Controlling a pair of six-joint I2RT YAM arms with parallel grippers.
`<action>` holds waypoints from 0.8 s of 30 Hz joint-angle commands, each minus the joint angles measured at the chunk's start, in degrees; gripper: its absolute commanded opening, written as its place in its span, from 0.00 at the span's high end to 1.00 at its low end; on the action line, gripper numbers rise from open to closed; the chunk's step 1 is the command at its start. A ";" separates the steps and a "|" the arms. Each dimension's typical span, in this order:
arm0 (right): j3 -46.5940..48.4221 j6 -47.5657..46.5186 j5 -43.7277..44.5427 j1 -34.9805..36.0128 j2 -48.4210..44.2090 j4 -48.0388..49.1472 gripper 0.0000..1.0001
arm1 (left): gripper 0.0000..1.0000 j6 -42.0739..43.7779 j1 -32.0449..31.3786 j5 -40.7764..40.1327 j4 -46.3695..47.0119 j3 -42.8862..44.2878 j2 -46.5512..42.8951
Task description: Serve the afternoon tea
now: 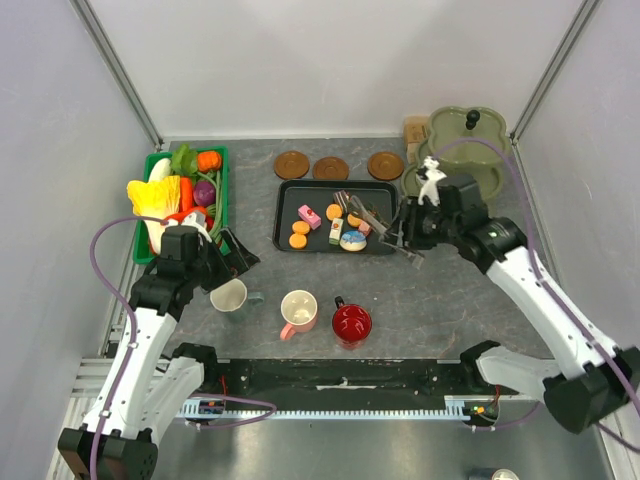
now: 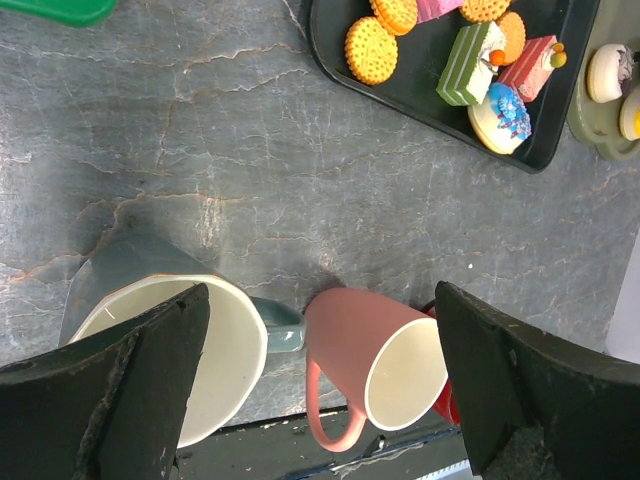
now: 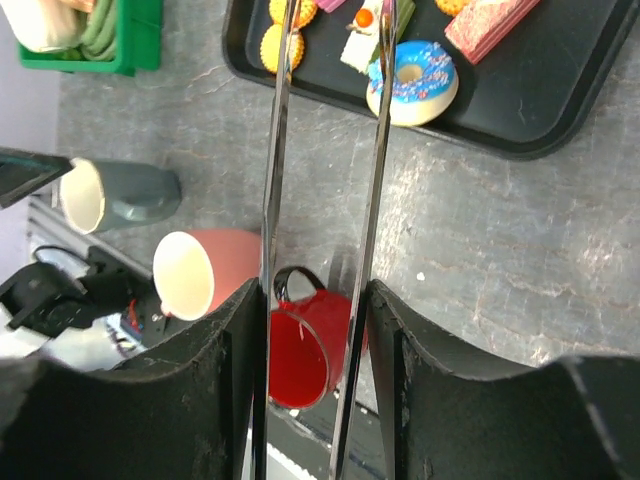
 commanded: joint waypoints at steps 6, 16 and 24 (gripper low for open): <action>11.58 -0.96 18.02 9.93 16.34 5.01 0.46 | 0.01 0.58 0.23 0.03 1.08 0.79 0.89; 10.72 -7.28 22.68 13.62 15.40 -3.07 0.42 | 0.01 0.32 0.23 -0.15 1.08 0.96 1.33; 6.06 -13.79 14.94 15.91 10.99 -7.47 0.41 | 0.01 0.06 0.23 -0.15 1.17 0.52 0.99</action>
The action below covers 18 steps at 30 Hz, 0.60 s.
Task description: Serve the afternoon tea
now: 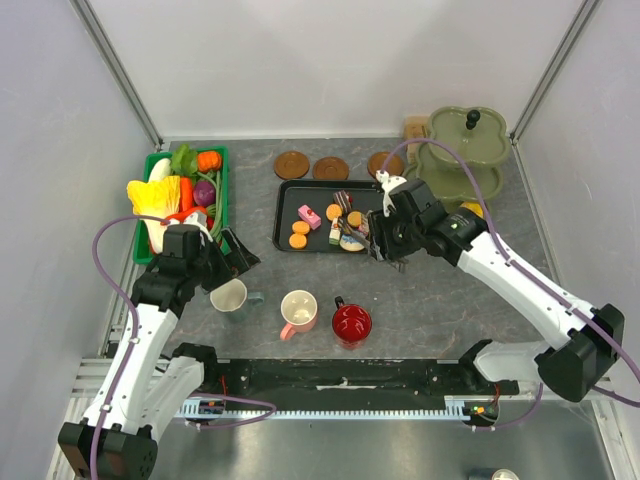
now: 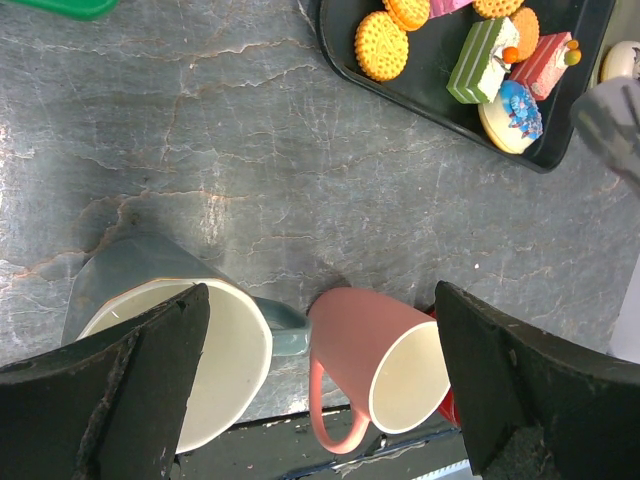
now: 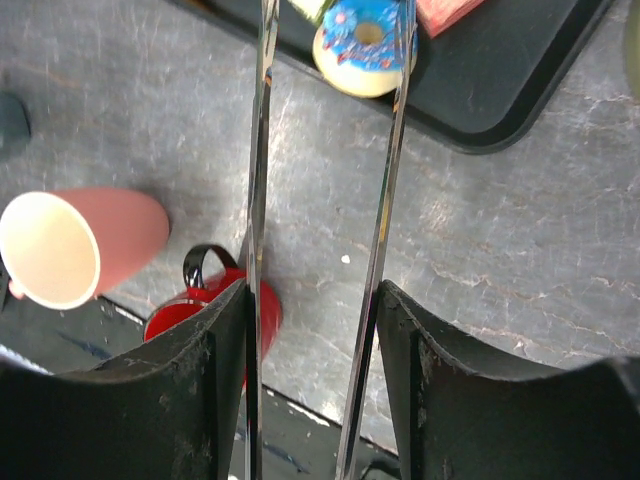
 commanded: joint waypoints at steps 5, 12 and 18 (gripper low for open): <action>1.54 -6.04 2.45 3.35 3.11 -4.55 0.41 | 0.01 0.25 0.23 0.42 1.06 0.26 -1.22; 5.59 -9.20 7.83 4.93 6.90 -6.75 0.41 | 0.01 0.34 0.14 0.86 1.23 0.17 -1.05; 7.43 -11.14 8.62 5.63 8.66 -7.02 0.41 | 0.01 0.52 0.14 1.65 1.93 -0.01 -1.05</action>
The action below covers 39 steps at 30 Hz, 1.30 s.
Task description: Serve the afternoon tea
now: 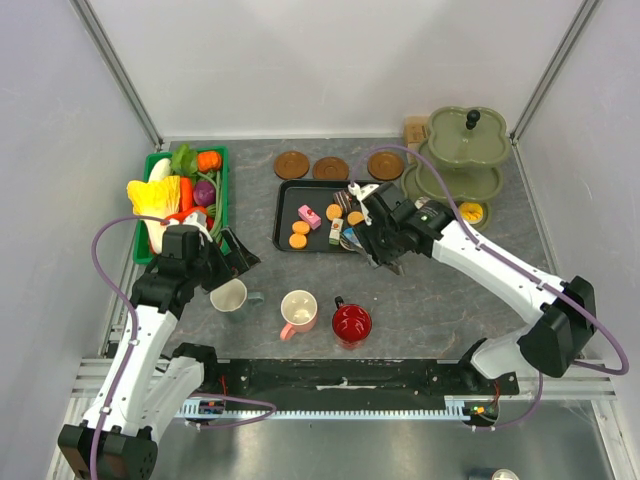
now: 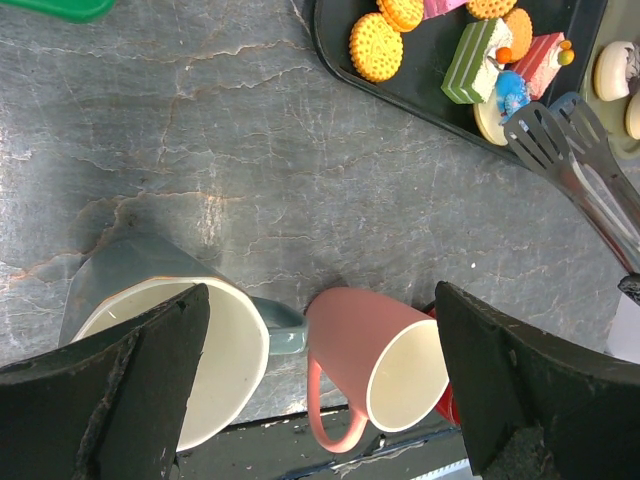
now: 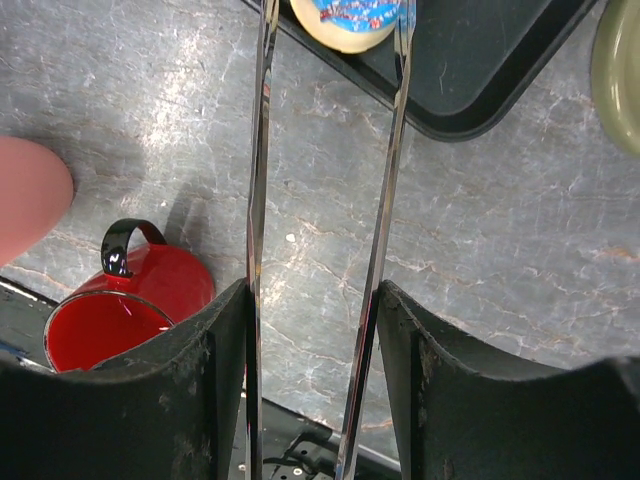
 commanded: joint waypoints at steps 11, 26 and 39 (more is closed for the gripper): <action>6.00 -3.78 2.98 2.56 4.86 -0.64 0.43 | 0.01 0.43 0.23 1.54 2.00 -0.27 -0.50; 8.37 -4.05 8.35 3.53 8.38 -2.84 0.48 | 0.01 0.69 0.23 2.07 2.09 -0.09 -0.15; 10.40 -2.47 9.93 4.32 6.80 -3.10 0.68 | 0.01 0.52 0.23 2.07 2.09 -0.18 -0.07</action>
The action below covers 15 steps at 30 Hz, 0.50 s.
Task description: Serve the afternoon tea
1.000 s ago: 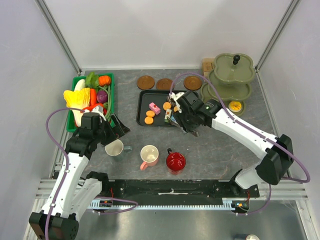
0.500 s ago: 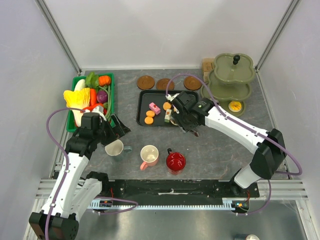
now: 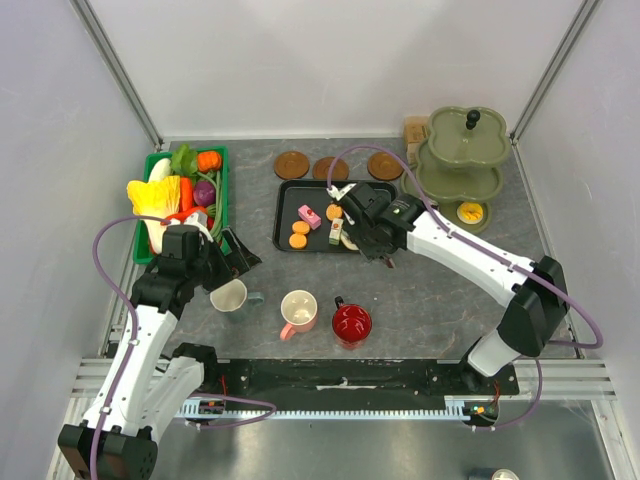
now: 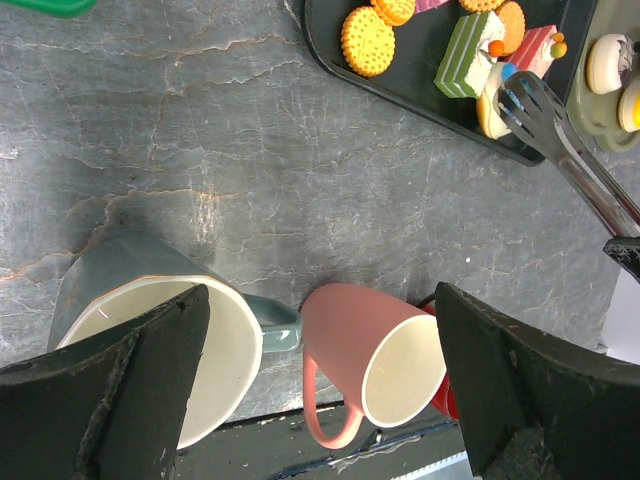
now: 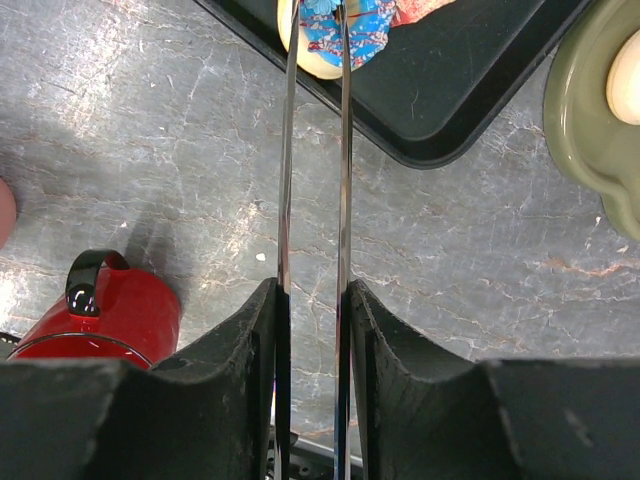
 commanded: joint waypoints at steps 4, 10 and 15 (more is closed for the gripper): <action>2.81 0.75 2.02 0.21 -3.94 0.29 0.74 | 0.01 0.58 0.23 0.95 2.02 -0.18 0.00; 3.78 1.80 1.49 0.21 -7.37 0.82 0.79 | 0.01 0.58 0.23 0.87 2.02 -0.27 -0.09; 4.66 2.86 2.98 0.30 -10.36 0.99 0.82 | 0.01 0.58 0.23 0.95 2.02 -0.18 -0.35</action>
